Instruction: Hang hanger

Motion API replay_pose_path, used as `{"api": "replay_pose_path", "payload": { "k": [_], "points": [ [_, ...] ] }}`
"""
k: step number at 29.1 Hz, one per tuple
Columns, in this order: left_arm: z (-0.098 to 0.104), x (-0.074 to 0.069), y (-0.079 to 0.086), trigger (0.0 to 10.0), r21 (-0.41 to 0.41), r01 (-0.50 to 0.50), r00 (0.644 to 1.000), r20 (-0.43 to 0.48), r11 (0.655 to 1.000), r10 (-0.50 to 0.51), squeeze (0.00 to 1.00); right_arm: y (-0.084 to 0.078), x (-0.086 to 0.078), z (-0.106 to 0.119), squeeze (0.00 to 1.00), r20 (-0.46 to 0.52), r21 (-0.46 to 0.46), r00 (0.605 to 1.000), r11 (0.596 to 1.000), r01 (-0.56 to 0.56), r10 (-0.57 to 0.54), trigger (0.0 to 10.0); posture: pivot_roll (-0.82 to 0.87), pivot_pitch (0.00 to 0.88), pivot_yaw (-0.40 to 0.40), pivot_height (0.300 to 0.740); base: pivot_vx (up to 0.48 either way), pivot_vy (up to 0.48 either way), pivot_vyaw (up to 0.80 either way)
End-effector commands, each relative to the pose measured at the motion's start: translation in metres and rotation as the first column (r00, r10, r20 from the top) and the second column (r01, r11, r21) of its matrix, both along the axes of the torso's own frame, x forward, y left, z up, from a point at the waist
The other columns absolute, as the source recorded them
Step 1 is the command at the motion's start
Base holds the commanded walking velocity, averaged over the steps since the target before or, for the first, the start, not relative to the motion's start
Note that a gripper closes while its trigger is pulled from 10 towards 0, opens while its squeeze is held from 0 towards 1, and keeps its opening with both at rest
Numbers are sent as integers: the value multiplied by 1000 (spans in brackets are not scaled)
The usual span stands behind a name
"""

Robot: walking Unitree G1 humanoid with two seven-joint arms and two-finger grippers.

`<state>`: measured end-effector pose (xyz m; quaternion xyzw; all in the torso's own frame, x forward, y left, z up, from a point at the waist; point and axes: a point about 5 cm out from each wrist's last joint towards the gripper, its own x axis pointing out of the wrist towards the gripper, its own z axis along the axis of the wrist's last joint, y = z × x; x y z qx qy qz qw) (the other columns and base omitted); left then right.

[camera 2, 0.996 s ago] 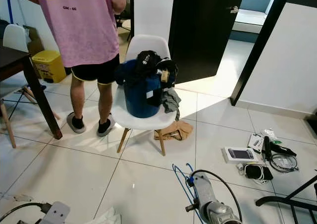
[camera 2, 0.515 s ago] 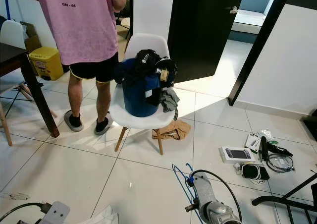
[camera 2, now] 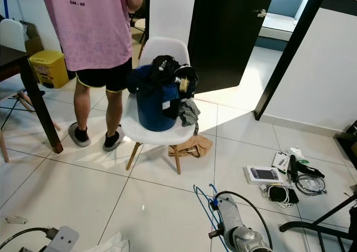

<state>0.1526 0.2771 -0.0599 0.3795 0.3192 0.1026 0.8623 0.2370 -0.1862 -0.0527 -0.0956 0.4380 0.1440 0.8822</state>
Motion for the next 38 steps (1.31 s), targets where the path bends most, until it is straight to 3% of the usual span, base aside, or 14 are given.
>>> {"api": "replay_pose_path", "payload": {
  "k": [1,38],
  "points": [
    [-1,1,-1,10000,3,11,1000,-7,1000,-11,0,-5,2,2,0,-2,-14,1000,1000,0,0,10000,328,0,-173,740,0,0,0],
    [0,3,-2,10000,3,12,1000,-5,1000,-12,0,-5,3,3,0,1,-13,1000,1000,-1,1,10000,321,0,-153,740,0,0,0]
  ]
}}
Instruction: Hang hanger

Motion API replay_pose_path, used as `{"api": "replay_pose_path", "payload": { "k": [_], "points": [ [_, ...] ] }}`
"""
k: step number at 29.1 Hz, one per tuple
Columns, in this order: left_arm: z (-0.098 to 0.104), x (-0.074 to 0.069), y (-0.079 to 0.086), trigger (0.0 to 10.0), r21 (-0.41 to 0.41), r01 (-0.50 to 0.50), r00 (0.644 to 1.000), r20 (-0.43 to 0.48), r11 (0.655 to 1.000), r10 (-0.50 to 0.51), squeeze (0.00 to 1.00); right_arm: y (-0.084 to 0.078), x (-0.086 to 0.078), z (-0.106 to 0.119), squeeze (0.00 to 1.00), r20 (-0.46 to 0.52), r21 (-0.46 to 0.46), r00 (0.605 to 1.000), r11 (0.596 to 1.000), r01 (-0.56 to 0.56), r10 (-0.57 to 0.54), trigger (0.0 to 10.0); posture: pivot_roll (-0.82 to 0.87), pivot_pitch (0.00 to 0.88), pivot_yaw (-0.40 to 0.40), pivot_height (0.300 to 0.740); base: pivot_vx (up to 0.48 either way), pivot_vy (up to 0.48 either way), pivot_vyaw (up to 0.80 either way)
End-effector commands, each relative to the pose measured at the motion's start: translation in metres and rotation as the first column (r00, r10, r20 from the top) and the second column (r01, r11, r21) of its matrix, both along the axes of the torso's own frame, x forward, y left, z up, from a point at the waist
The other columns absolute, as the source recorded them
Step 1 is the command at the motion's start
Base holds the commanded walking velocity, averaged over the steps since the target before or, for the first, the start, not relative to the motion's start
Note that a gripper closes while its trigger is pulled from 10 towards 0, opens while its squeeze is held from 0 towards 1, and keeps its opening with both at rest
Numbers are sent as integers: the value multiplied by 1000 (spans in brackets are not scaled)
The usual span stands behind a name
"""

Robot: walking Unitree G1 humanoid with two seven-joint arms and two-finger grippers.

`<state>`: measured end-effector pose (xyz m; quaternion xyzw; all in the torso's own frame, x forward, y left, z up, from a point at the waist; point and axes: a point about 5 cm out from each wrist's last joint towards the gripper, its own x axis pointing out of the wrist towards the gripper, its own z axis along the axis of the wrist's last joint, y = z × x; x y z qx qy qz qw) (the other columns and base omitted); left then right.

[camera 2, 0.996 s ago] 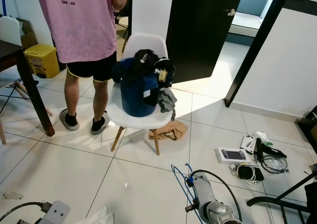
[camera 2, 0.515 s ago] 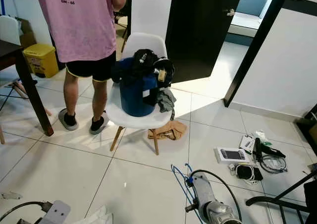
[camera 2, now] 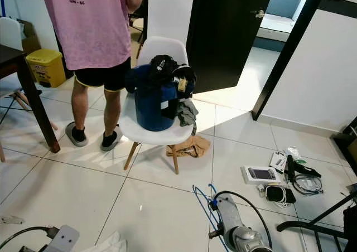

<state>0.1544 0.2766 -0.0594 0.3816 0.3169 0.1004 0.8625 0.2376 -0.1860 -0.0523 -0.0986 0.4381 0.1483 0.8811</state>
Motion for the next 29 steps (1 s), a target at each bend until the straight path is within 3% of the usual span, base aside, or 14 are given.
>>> {"api": "replay_pose_path", "payload": {
  "k": [1,29],
  "points": [
    [-1,1,-1,10000,0,5,1000,-7,1000,-5,0,-5,3,2,0,2,-11,1000,1000,11,-11,10000,321,0,-153,740,0,0,0],
    [-1,0,-2,10000,0,5,1000,-10,1000,-5,0,-6,1,2,0,5,-16,1000,1000,22,-22,10000,285,0,-127,740,0,0,0]
  ]
}}
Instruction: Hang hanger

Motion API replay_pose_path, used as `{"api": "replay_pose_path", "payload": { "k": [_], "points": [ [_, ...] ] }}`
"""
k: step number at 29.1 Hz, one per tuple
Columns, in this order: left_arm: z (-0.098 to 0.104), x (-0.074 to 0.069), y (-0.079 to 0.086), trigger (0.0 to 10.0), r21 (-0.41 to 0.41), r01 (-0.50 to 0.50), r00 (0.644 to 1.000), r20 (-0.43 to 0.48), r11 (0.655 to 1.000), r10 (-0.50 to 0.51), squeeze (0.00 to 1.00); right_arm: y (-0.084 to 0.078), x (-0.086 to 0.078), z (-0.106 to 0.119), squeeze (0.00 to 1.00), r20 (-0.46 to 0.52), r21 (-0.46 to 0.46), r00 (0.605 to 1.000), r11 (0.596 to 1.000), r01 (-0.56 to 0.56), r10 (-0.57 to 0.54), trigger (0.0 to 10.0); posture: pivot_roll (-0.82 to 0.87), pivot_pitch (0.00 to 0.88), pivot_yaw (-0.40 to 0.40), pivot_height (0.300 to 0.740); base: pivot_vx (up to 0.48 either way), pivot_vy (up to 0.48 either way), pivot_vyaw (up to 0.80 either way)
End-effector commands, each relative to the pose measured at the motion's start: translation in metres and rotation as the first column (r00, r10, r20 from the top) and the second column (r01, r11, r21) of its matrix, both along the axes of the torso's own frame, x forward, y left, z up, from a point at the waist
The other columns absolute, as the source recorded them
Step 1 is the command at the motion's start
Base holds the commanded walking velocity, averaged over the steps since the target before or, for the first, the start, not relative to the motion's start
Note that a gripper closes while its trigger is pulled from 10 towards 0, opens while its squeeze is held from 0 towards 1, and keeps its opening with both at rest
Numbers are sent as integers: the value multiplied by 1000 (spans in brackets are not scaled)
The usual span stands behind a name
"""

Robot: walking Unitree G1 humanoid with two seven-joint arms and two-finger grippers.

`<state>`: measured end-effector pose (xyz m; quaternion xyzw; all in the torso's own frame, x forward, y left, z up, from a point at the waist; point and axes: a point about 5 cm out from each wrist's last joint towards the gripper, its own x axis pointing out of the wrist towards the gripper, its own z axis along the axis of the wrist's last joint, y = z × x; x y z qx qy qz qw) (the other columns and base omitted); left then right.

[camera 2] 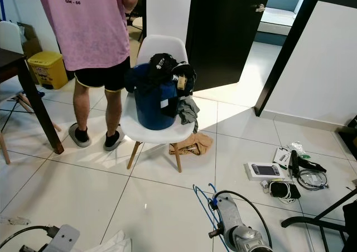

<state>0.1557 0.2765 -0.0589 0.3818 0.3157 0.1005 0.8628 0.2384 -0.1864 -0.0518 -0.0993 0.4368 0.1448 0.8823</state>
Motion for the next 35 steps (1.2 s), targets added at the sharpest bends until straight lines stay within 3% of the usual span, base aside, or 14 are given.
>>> {"api": "replay_pose_path", "payload": {
  "k": [1,13,24,25,26,34,35],
  "points": [
    [-2,-2,-2,10000,-1,4,1000,-13,1000,-4,0,-6,0,1,0,0,-13,1000,1000,15,-15,10000,276,0,-121,740,0,0,0],
    [-3,-7,1,10000,1,-1,1000,-19,1000,1,0,-3,-3,-2,0,13,0,999,999,44,-44,10000,160,0,-49,740,0,0,0],
    [-4,-9,-1,10000,-3,-5,1000,-17,1000,5,0,-6,-4,-2,0,11,-5,999,999,47,-47,10000,158,0,-58,740,0,0,0],
    [-8,-13,-2,10000,-209,-146,989,-29,967,143,0,-7,-4,-2,0,11,-10,999,999,45,-45,10000,156,0,-55,740,0,0,0],
    [-10,-14,-2,10000,-267,-181,983,-31,947,179,0,-7,-4,-2,0,11,-12,999,999,44,-44,10000,156,0,-55,740,0,0,0],
    [-10,-14,-2,10000,-240,-154,988,-48,959,146,0,-7,-4,-2,0,12,-12,999,999,46,-46,10000,153,0,-51,740,0,0,0],
    [3,5,-11,4118,-304,-124,984,86,945,156,0,-7,-4,-2,0,12,-11,999,999,47,-47,10000,147,0,-45,740,0,0,0]
  ]
}}
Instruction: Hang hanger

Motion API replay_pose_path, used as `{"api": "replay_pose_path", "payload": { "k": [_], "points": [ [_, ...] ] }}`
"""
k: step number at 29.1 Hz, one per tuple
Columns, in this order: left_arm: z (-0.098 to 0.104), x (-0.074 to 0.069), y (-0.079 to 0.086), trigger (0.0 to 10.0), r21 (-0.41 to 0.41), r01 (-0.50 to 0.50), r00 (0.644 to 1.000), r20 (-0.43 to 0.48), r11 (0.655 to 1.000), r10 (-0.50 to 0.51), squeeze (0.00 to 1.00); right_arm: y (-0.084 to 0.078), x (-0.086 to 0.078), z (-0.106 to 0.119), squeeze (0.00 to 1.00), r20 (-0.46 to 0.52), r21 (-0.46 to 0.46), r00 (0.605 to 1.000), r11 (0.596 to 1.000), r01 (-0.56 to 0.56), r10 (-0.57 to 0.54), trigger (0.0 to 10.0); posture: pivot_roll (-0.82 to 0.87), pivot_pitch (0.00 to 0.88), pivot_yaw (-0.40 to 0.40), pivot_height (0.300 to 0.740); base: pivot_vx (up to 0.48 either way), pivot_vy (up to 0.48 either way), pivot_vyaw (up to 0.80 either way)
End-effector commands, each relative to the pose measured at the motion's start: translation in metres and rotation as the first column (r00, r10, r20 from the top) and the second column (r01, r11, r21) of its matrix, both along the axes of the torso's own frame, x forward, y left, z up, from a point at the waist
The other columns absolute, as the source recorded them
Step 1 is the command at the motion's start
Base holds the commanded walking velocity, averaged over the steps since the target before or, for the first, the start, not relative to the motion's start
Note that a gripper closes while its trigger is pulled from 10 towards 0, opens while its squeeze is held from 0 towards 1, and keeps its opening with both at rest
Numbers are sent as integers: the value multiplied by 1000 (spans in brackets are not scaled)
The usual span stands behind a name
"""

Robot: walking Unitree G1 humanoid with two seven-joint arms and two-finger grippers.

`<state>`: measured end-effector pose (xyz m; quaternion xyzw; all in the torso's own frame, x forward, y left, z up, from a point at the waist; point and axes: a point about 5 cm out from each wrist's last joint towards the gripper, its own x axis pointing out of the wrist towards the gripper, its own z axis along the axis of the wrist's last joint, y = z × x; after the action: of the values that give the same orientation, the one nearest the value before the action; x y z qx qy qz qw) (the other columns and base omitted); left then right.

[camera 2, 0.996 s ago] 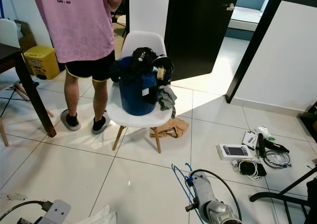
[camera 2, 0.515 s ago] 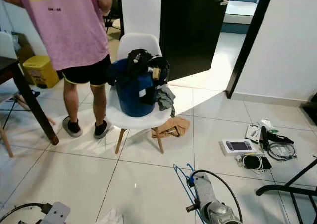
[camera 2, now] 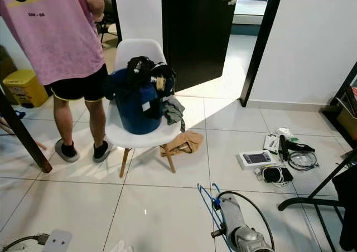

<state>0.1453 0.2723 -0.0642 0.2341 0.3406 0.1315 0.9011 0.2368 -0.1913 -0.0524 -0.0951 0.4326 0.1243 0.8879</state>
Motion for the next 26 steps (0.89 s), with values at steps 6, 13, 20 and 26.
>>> {"api": "replay_pose_path", "payload": {
  "k": [6,13,20,26],
  "points": [
    [29,38,-16,10000,-233,-89,965,220,968,141,0,-3,-4,-2,0,-5,-7,1000,1000,9,-9,10000,134,0,-45,740,0,0,0],
    [40,71,-19,10000,-668,-234,924,73,707,375,0,-5,-4,-2,0,-5,-10,1000,1000,8,-8,10000,128,0,-48,740,0,0,0],
    [61,118,-36,10000,-719,3,974,159,695,160,0,-4,-3,-1,0,10,-2,1000,1000,11,-11,10000,103,0,-49,740,0,0,0],
    [66,132,-59,10000,-772,178,977,210,610,-19,0,-5,-3,-1,0,8,-3,1000,1000,1,-1,10000,73,0,-41,740,0,0,0]
  ]
}}
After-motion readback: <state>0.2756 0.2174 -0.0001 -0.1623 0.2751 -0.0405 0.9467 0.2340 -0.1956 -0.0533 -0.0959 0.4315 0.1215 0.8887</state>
